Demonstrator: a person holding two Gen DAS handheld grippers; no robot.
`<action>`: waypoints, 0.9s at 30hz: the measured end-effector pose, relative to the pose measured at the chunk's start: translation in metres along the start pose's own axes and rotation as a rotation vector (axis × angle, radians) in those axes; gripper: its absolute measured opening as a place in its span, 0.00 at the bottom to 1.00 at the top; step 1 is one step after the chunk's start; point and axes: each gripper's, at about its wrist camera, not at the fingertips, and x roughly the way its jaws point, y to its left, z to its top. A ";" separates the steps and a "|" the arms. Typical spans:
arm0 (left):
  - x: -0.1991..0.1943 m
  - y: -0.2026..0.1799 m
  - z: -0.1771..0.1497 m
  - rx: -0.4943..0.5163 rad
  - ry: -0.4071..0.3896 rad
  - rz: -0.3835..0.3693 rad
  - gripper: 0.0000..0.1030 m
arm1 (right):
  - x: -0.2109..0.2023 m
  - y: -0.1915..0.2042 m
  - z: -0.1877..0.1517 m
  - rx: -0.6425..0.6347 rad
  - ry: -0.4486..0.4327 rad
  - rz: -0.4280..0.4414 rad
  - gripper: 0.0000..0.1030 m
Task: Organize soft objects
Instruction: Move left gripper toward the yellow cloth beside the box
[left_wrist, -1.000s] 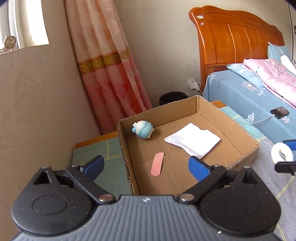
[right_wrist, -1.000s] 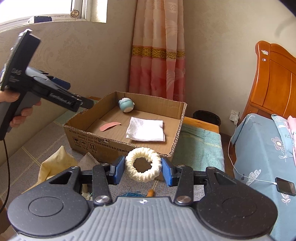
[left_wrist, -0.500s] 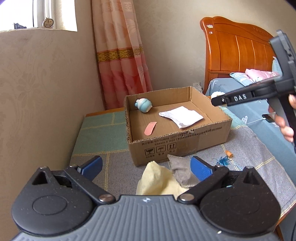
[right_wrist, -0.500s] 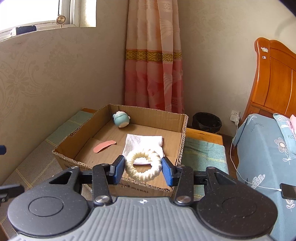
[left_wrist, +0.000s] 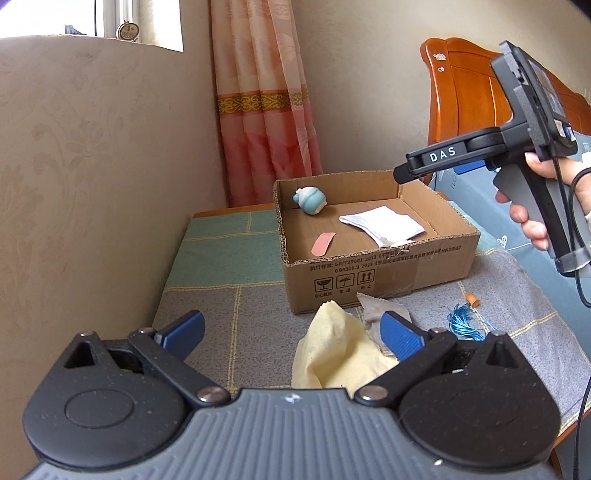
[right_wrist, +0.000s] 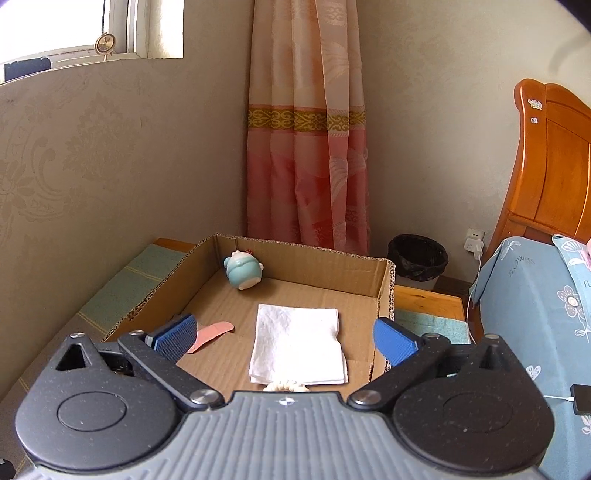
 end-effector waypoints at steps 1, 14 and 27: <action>-0.001 -0.001 0.000 0.004 0.000 -0.004 0.98 | -0.001 0.001 0.000 0.006 0.005 -0.006 1.00; -0.004 -0.008 -0.004 0.016 0.003 -0.003 0.98 | -0.037 0.000 -0.033 0.053 0.049 -0.084 1.00; 0.007 -0.011 -0.024 0.055 0.044 -0.002 0.98 | -0.071 -0.013 -0.105 0.134 0.068 -0.180 1.00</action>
